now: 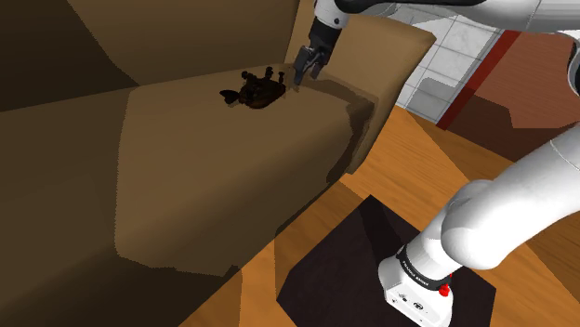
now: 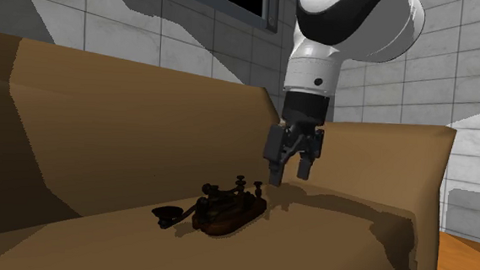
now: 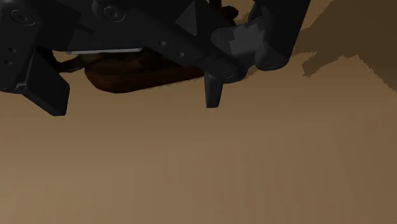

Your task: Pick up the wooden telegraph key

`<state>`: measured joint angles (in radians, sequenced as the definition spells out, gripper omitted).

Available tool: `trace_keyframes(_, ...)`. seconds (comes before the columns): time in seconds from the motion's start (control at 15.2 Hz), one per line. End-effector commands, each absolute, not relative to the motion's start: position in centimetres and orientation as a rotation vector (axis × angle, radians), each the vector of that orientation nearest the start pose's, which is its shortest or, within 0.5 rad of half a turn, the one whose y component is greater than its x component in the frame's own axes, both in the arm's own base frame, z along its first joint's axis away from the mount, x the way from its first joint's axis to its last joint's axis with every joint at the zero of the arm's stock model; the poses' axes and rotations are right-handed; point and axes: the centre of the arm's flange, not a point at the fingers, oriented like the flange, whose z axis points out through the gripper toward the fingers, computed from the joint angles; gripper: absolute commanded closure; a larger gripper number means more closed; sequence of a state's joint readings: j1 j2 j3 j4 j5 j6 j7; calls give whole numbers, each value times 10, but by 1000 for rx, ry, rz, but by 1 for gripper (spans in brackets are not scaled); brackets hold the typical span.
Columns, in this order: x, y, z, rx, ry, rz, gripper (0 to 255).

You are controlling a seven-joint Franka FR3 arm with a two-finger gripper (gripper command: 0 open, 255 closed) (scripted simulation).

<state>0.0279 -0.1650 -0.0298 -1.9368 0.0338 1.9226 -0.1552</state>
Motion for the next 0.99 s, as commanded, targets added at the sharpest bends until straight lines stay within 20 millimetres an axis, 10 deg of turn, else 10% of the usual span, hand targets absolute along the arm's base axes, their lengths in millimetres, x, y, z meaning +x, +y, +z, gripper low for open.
trace_keyframes(0.0,552,8,563,-3089,-233,-241,0)
trace_keyframes(0.33,615,19,549,-3067,-256,-245,0)
trace_keyframes(0.92,617,19,509,-3066,-256,-245,0)
